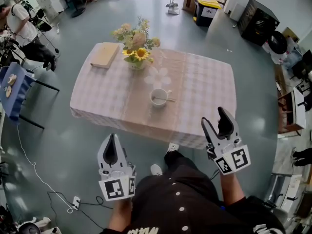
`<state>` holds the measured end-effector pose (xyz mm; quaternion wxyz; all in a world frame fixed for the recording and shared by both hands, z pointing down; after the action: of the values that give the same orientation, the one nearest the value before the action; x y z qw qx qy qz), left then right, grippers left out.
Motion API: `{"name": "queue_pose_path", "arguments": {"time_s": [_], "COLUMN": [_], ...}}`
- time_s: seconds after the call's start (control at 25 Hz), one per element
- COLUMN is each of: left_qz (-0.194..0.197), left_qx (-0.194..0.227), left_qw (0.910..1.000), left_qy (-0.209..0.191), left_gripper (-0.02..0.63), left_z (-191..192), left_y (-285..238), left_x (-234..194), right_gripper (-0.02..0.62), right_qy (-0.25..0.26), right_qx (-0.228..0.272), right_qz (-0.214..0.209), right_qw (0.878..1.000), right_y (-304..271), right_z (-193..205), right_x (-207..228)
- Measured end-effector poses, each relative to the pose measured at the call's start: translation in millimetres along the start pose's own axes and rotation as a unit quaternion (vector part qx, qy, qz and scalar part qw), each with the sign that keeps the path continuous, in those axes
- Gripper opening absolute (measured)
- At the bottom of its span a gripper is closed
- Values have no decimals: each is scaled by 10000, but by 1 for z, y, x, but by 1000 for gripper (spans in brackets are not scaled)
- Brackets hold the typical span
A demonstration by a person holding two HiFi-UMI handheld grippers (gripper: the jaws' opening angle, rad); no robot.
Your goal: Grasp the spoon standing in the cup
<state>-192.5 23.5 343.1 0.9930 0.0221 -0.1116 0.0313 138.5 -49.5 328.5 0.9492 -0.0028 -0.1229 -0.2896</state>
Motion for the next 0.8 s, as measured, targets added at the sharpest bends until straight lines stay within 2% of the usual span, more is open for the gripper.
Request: {"name": "queue_pose_path", "arguments": {"time_s": [0.2,0.4,0.8], "left_qz": [14,18,-86], "left_qx": [-41,-76,-162], "left_qw": [10000,9999,9998], "left_qy": [-44,-77,-73], "left_gripper": [18,18,18], "left_z": [0,-3,-13], "left_y": [-38,-73,-132], "left_x": [2,4,21], "right_gripper": [264,264,264], "right_qy": [79,562,748], "right_qx": [-103,-345,-554], "right_qz": [-122,-440,-692], "right_qw": [9998,9968,9932], "right_y": [-32,-59,-101], "right_z": [2,7,3], "right_x": [21,38,79]}}
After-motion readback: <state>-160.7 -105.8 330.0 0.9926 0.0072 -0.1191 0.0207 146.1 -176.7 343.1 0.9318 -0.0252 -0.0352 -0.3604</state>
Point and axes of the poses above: the fingertips, and each gripper's own axes: y backward along the fingers, x to its right, z out of its underside, the point moved 5 cm from there along y, backward along the fingers, and after that the axes turned 12 degrees about -y, right-handed, at the moved point
